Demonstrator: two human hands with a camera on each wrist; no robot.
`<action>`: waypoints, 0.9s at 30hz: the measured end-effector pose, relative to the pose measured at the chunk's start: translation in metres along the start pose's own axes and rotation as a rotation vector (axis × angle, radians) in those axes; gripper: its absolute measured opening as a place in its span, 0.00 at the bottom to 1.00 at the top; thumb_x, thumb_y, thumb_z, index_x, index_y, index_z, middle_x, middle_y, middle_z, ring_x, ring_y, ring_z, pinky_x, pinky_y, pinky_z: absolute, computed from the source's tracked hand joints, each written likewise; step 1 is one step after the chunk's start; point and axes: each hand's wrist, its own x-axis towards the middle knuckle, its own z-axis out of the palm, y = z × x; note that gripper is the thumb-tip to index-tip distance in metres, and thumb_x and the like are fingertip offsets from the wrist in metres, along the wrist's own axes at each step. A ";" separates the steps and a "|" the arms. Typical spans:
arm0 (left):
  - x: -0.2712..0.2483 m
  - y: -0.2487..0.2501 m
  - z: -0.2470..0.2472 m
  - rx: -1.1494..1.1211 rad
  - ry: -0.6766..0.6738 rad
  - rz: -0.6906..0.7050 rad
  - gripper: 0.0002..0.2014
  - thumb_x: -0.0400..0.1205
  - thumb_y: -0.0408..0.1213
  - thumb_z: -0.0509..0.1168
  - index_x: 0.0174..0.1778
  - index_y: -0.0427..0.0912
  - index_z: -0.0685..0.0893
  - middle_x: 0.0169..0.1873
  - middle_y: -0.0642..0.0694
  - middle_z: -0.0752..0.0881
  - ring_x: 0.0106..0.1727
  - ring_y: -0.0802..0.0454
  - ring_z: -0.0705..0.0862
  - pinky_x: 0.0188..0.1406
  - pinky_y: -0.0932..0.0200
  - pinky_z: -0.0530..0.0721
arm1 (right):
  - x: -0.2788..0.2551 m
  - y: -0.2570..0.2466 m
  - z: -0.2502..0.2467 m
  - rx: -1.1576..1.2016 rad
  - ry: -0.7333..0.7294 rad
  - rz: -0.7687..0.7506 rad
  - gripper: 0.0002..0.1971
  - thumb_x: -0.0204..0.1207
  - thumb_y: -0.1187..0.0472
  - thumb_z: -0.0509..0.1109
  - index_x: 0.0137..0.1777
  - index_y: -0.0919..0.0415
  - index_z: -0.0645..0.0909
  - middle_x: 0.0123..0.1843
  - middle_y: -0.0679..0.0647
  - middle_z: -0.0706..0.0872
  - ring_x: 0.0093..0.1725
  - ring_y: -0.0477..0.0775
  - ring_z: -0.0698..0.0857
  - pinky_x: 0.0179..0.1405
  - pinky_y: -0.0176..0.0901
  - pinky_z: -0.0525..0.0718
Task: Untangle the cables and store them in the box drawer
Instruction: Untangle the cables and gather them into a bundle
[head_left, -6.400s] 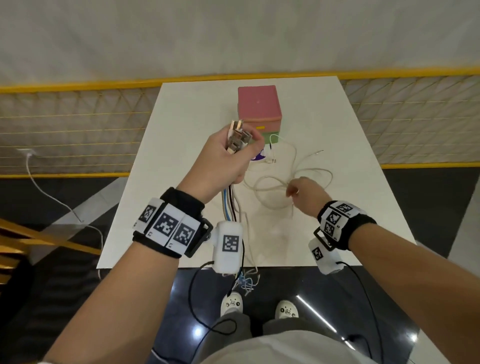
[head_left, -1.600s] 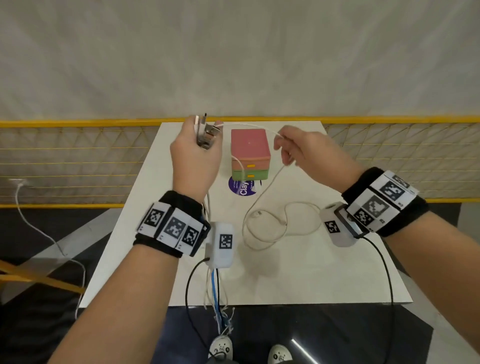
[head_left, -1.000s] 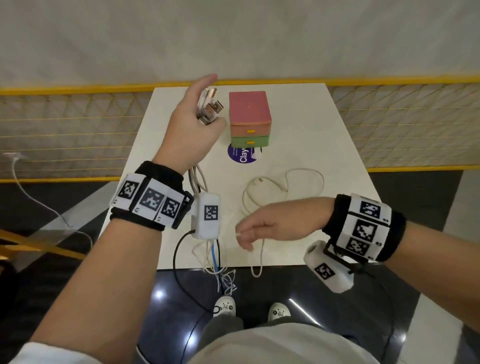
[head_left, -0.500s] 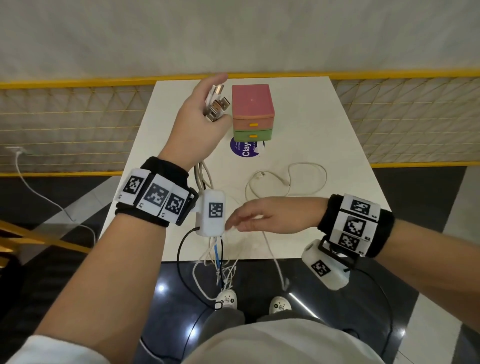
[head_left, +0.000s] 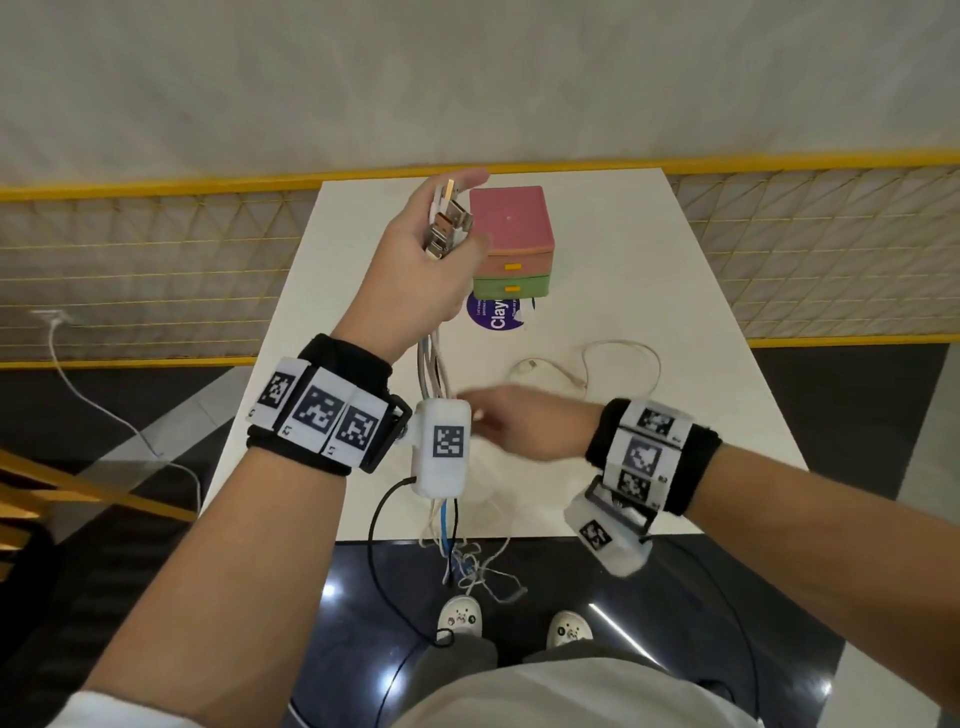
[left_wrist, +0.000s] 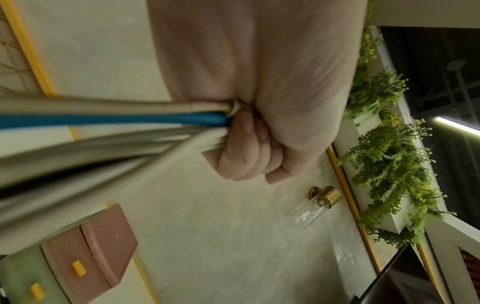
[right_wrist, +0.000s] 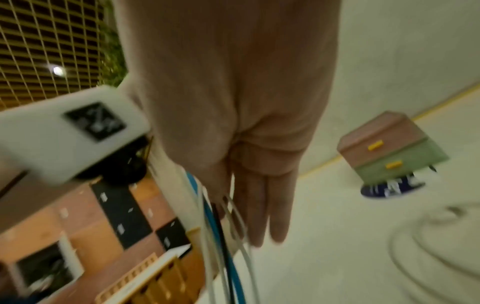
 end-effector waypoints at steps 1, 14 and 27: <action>0.001 0.000 -0.002 -0.007 0.012 0.004 0.21 0.84 0.27 0.60 0.70 0.51 0.77 0.20 0.59 0.70 0.19 0.57 0.64 0.20 0.65 0.65 | -0.004 0.004 0.014 0.034 -0.142 0.033 0.15 0.82 0.68 0.60 0.67 0.63 0.75 0.62 0.56 0.84 0.58 0.56 0.83 0.64 0.50 0.79; -0.002 -0.029 0.010 0.072 -0.040 -0.050 0.05 0.84 0.35 0.66 0.55 0.44 0.81 0.23 0.59 0.73 0.20 0.61 0.66 0.19 0.68 0.67 | 0.022 0.131 -0.021 -0.250 0.164 0.577 0.16 0.77 0.71 0.57 0.60 0.61 0.80 0.65 0.60 0.81 0.63 0.61 0.81 0.62 0.47 0.78; 0.001 -0.043 0.016 0.086 -0.033 -0.092 0.10 0.84 0.42 0.67 0.39 0.56 0.75 0.20 0.68 0.78 0.21 0.69 0.75 0.24 0.71 0.69 | 0.034 0.172 -0.005 -0.595 0.273 0.699 0.18 0.76 0.69 0.58 0.63 0.58 0.78 0.61 0.58 0.79 0.60 0.61 0.80 0.62 0.52 0.74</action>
